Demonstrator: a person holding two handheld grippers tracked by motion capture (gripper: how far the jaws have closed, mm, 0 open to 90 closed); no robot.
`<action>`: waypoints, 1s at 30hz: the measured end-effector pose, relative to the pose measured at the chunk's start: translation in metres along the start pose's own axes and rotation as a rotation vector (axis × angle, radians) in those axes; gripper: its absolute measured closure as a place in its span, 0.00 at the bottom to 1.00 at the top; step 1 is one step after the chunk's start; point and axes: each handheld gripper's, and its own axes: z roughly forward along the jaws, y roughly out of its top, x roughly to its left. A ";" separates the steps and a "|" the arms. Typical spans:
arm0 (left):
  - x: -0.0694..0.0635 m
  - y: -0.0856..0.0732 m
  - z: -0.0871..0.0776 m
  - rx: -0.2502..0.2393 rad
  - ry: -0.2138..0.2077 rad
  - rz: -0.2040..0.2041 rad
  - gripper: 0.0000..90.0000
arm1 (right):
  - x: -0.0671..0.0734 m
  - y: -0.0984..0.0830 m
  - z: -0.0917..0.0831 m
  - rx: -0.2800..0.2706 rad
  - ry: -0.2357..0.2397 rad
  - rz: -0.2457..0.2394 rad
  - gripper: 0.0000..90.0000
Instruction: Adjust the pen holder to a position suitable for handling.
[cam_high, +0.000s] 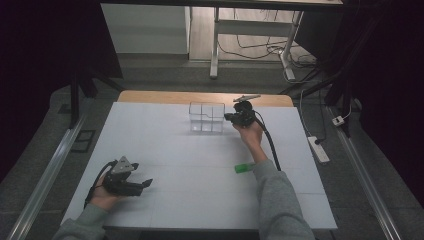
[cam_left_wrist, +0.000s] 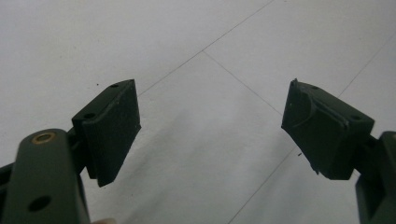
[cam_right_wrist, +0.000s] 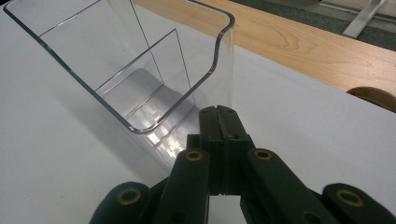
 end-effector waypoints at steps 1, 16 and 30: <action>0.000 0.000 0.000 0.000 0.000 0.000 0.21 | 0.000 0.000 0.000 0.001 0.001 0.000 0.99; 0.000 0.000 0.000 0.000 0.003 0.001 0.21 | 0.001 -0.002 -0.014 0.004 -0.012 -0.030 0.99; 0.000 0.000 0.000 -0.001 0.009 0.000 0.21 | 0.001 -0.018 -0.057 -0.018 0.017 -0.061 0.90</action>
